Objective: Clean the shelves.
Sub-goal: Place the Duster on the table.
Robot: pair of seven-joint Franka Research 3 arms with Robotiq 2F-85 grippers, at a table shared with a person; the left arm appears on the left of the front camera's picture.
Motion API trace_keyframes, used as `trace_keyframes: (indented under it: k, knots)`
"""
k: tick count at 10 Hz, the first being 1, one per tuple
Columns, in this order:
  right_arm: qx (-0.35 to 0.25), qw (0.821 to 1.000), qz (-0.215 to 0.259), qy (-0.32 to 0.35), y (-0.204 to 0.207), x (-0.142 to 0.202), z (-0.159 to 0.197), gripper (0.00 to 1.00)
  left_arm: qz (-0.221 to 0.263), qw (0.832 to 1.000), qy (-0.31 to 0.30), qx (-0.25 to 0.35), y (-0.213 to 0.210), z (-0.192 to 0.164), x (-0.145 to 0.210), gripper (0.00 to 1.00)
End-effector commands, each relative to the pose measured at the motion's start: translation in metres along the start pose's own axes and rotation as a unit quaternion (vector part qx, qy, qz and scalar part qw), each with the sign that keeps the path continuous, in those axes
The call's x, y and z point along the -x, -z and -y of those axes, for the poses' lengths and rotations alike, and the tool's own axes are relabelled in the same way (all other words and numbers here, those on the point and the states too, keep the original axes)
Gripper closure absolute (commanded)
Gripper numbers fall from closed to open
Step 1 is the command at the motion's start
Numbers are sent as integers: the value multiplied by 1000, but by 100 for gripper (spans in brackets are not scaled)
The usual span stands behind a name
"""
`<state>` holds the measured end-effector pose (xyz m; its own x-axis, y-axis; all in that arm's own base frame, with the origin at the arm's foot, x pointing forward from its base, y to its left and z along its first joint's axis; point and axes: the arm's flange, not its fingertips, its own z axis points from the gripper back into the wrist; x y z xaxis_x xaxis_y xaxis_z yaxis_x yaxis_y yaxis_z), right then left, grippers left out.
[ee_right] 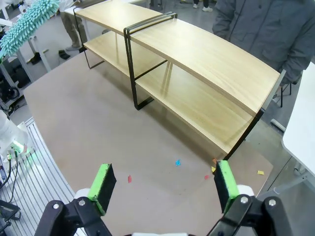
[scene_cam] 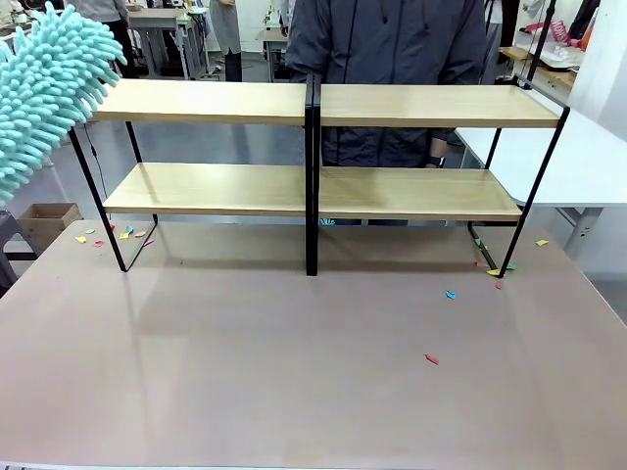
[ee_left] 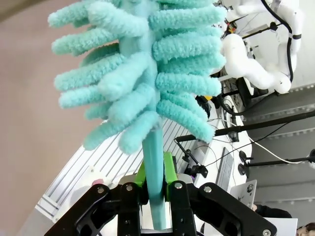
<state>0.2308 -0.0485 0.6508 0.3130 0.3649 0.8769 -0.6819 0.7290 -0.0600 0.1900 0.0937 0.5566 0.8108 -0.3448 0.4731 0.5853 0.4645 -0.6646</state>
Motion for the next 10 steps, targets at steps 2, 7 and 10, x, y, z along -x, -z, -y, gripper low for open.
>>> trace_keyframes:
  k: [2, 7, 10]
  knots:
    - [0, 1000, 0, 0, 0, -1, 0, 0, 3, 1000, 14, 10, -1, 2, -4, 88]
    - [0, 1000, 0, 0, 0, 0, 0, 0, -3, 1000, 0, 0, 2, -1, -2, 88]
    - [-162, 979, -121, 25, 48, 19, -17, 0, -388, 905, 174, 12, 41, -23, -60, 88]
